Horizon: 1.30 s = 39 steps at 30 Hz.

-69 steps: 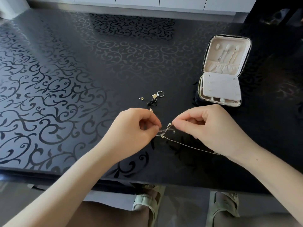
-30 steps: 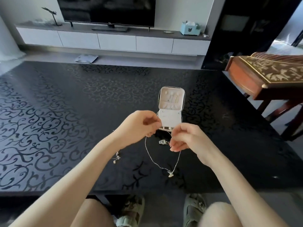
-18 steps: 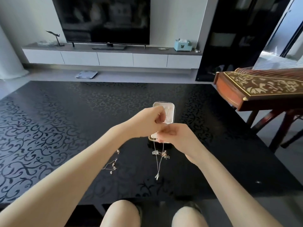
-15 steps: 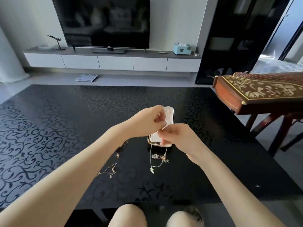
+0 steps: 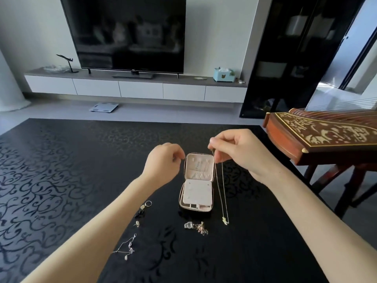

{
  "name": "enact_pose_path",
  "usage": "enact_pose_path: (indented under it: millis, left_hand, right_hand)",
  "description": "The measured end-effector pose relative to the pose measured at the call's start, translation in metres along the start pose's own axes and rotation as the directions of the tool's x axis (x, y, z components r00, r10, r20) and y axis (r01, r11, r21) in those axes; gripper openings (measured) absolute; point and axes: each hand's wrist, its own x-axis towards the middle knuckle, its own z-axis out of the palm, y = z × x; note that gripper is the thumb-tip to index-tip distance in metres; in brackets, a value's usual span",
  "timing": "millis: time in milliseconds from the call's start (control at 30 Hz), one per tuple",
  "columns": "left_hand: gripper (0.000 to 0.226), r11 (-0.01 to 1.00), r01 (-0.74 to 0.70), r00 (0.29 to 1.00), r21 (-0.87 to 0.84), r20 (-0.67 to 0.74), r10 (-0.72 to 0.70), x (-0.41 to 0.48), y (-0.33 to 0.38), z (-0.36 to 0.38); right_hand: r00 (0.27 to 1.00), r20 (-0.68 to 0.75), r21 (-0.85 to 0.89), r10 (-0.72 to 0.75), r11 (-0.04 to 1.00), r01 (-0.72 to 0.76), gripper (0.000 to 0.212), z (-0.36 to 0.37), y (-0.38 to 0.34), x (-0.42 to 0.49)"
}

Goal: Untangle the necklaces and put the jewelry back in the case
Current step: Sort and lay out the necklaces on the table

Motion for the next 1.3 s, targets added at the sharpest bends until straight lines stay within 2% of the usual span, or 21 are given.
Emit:
enact_pose_path:
  millis: [133,200,333,433,567,733,967,1100,1233,1300]
  left_hand:
    - [0.028,0.966,-0.187,0.979,0.179,-0.052,0.199,0.009,-0.025,0.043]
    - [0.032,0.943,-0.232,0.967,0.237,-0.047,0.249,0.016,-0.036,0.063]
    - [0.032,0.916,-0.242,0.969,0.319,0.023,0.247,0.03,-0.052,0.096]
    - [0.031,0.887,-0.232,0.967,0.399,-0.002,0.254,0.033,-0.059,0.112]
    - [0.043,0.876,-0.232,0.958,0.423,-0.056,0.281,0.034,-0.064,0.133]
    - [0.021,0.889,-0.243,0.95,0.388,-0.087,0.298,0.03,-0.071,0.152]
    - [0.041,0.889,-0.253,0.945,0.381,-0.098,0.311,0.031,-0.075,0.158]
    - [0.032,0.899,-0.25,0.945,0.36,-0.11,0.308,0.032,-0.073,0.157]
    - [0.022,0.872,-0.246,0.949,0.424,-0.077,0.305,0.032,-0.076,0.164]
    - [0.027,0.869,-0.242,0.949,0.431,-0.081,0.304,0.033,-0.078,0.167]
  right_hand:
    - [0.999,-0.027,-0.018,-0.022,1.0,0.021,0.021,-0.012,0.001,0.025]
    - [0.999,-0.037,-0.021,-0.028,0.999,0.027,0.021,-0.015,0.004,0.039]
    - [0.998,-0.049,-0.032,-0.032,0.999,0.03,0.021,-0.007,0.015,0.072]
    - [0.997,-0.064,-0.039,-0.04,0.999,0.038,0.021,0.002,0.023,0.096]
    - [0.997,-0.059,-0.057,-0.046,0.997,0.043,0.021,0.011,0.031,0.122]
    - [0.998,-0.046,-0.081,-0.043,0.996,0.04,0.022,0.014,0.038,0.138]
    - [0.997,-0.053,-0.096,-0.057,0.994,0.052,0.021,0.012,0.046,0.145]
    - [0.994,-0.075,-0.094,-0.075,0.993,0.068,0.022,0.009,0.046,0.149]
    - [0.995,-0.063,-0.103,-0.073,0.992,0.066,0.021,0.009,0.048,0.15]
    - [0.996,-0.059,-0.106,-0.071,0.992,0.064,0.022,0.01,0.05,0.151]
